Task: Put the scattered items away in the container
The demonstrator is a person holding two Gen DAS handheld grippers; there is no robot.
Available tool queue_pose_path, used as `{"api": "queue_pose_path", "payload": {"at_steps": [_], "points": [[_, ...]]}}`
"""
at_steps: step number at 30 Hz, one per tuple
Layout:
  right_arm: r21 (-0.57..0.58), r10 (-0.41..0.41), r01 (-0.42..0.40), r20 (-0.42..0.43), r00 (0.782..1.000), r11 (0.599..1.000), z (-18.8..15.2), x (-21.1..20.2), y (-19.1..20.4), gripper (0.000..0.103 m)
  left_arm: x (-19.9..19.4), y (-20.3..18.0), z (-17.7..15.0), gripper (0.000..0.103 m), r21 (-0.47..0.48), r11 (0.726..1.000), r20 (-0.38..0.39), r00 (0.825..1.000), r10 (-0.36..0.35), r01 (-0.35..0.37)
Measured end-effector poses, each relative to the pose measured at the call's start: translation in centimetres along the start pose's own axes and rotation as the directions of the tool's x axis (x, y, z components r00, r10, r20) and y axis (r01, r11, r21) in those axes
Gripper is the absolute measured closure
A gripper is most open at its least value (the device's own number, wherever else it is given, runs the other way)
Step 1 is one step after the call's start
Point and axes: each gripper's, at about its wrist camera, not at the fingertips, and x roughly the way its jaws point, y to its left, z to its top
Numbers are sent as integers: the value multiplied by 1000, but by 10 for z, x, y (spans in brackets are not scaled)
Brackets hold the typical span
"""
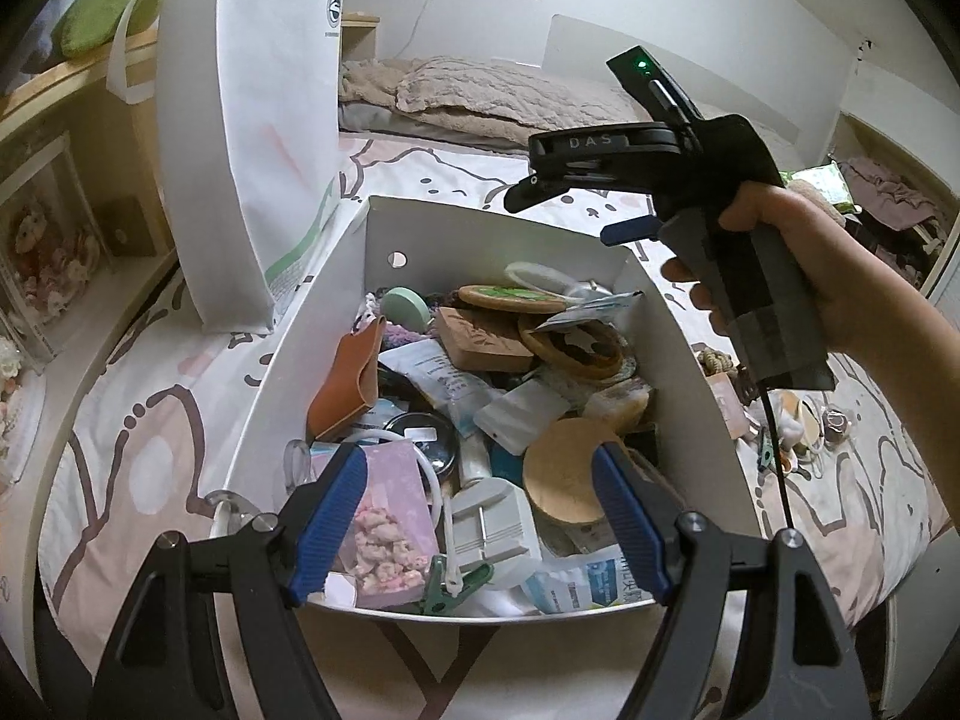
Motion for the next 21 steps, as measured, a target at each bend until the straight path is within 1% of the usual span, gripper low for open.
{"api": "queue_pose_path", "payload": {"at_steps": [7, 14, 15, 16, 18, 21], "points": [[-23, 31, -30, 29, 999, 999, -12, -18, 1, 0, -8, -9, 1, 26, 3, 1000, 21, 1000, -4, 4], [-104, 40, -31, 78, 996, 994, -30, -46, 12, 0, -16, -19, -1, 25, 10, 1000, 36, 999, 0, 0], [-110, 43, -34, 85, 995, 993, -32, -50, 13, 0, -17, -21, -1, 24, 12, 1000, 39, 999, 1, -1], [-113, 51, -40, 90, 995, 993, -36, -55, 13, 0, -18, -22, -1, 18, 13, 1000, 44, 999, 2, -3], [-112, 73, -62, 97, 993, 992, -42, -64, 12, 0, -22, -24, 0, 8, 3, 1000, 64, 998, 6, -6], [-112, 90, -76, 119, 989, 991, -51, -78, 9, 0, -26, -26, 0, 1, -11, 1000, 82, 997, 10, -9]]}}
